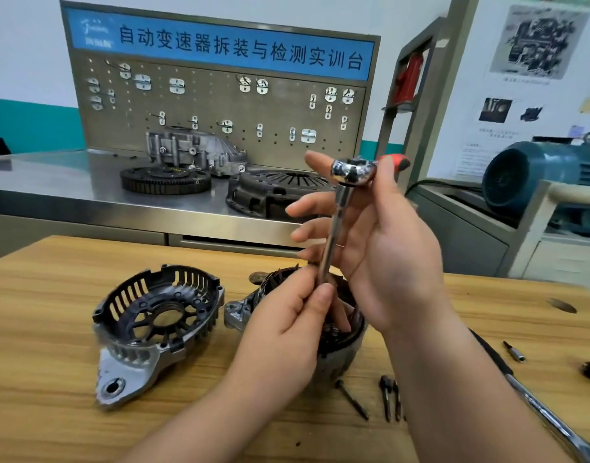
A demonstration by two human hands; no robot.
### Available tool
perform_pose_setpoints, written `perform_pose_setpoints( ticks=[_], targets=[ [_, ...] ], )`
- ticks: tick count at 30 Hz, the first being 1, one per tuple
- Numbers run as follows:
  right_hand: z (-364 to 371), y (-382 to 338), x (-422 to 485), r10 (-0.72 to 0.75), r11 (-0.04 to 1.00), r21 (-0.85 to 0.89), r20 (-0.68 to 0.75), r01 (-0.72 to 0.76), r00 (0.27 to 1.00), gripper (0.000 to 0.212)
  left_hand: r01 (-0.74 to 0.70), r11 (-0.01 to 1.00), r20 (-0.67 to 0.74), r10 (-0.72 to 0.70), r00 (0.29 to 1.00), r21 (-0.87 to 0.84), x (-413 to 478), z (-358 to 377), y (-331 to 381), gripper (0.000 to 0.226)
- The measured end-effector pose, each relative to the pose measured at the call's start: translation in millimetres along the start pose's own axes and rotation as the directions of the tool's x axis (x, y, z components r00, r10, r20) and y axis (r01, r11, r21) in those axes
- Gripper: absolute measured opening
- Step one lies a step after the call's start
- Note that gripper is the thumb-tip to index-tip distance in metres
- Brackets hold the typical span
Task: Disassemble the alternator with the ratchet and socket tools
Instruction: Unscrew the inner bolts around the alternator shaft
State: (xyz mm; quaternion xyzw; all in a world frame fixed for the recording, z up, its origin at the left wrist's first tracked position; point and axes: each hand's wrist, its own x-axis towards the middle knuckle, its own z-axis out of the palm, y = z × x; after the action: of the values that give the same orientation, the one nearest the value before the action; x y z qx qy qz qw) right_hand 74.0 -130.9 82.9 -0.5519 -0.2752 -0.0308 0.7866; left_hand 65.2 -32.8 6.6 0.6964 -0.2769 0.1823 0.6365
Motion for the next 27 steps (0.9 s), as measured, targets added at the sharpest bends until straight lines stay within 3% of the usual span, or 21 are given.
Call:
perform_pose_setpoints(
  ticks=[5,9,11,13,17,19,27],
  targets=[
    [-8,-1,-6,-0.087,0.951,-0.302,-0.073,0.061,0.994,0.045,-0.054,0.991,-0.064,0.046,0.997,-0.125,7,-8,7,0.025],
    [-22,8,-29,-0.126,0.795,-0.605,-0.100,0.040,0.987,0.027,-0.096,0.979,-0.067,0.085,0.994,-0.178,12,-17,15,0.024],
    [-26,16,-43,-0.084,0.646,-0.763,-0.045,0.020,0.995,0.015,-0.091,0.967,-0.076,0.075,0.994,-0.239,14,-20,16,0.024],
    [-25,25,-55,-0.001,0.421,-0.906,-0.034,-0.031,0.999,0.016,-0.090,0.960,-0.095,0.067,0.993,-0.267,15,-23,17,0.025],
    [-17,37,-70,0.043,-0.075,-0.992,-0.101,-0.097,0.994,0.047,-0.116,0.959,-0.115,0.089,0.989,-0.258,18,-30,19,0.029],
    [-8,41,-70,0.006,-0.201,-0.972,-0.122,-0.118,0.993,0.054,-0.136,0.955,-0.122,0.107,0.987,-0.263,19,-32,21,0.030],
    [20,50,-60,-0.026,-0.286,-0.945,-0.158,-0.159,0.987,0.050,-0.164,0.946,-0.120,0.135,0.983,-0.278,18,-32,25,0.031]
  ],
)
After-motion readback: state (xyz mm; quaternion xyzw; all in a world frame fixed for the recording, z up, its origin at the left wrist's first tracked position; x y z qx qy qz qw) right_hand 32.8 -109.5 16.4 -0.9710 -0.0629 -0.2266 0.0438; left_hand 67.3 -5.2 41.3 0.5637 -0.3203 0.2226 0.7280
